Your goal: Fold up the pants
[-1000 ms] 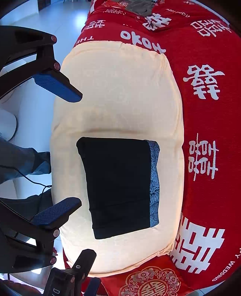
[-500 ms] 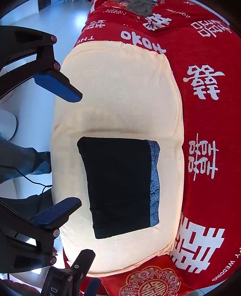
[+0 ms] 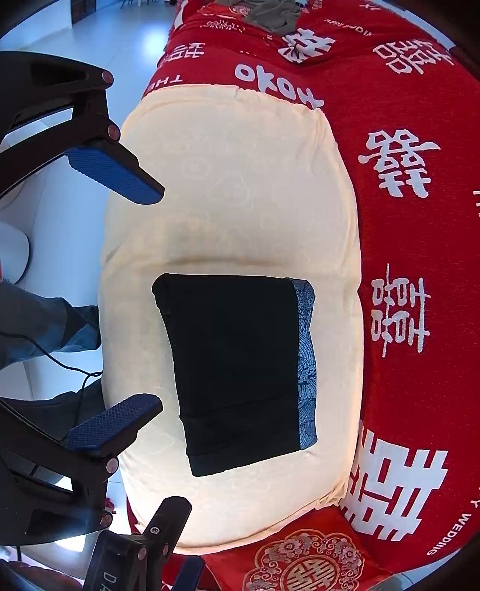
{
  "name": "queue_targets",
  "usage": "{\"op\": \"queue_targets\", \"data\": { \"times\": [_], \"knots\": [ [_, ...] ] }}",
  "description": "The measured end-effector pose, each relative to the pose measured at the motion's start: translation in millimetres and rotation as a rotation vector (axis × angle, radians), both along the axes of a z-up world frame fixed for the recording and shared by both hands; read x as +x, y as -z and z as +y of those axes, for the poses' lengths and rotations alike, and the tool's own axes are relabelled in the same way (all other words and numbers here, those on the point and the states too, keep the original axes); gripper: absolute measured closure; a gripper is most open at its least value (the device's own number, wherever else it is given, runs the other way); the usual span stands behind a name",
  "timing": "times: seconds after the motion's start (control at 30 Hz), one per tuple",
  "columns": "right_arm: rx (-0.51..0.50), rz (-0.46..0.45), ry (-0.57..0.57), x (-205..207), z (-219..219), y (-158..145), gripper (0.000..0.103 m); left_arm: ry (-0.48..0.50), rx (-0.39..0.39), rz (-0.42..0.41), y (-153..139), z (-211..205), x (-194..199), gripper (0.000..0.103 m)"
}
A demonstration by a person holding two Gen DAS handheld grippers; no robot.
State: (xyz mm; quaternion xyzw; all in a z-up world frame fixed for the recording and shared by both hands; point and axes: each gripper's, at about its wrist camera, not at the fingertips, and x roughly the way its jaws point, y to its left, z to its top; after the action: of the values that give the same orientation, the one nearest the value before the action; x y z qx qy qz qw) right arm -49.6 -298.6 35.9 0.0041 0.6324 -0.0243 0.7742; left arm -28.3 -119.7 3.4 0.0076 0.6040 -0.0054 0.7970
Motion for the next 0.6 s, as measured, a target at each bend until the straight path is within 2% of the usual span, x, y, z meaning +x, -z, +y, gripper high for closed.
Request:
{"op": "queue_targets", "data": {
  "times": [0.6],
  "knots": [
    [0.005, 0.000, 0.005, -4.0, 2.8, 1.4, 0.000, -0.005, -0.002, 0.006, 2.2, 0.2, -2.5, 0.000]
  ]
}}
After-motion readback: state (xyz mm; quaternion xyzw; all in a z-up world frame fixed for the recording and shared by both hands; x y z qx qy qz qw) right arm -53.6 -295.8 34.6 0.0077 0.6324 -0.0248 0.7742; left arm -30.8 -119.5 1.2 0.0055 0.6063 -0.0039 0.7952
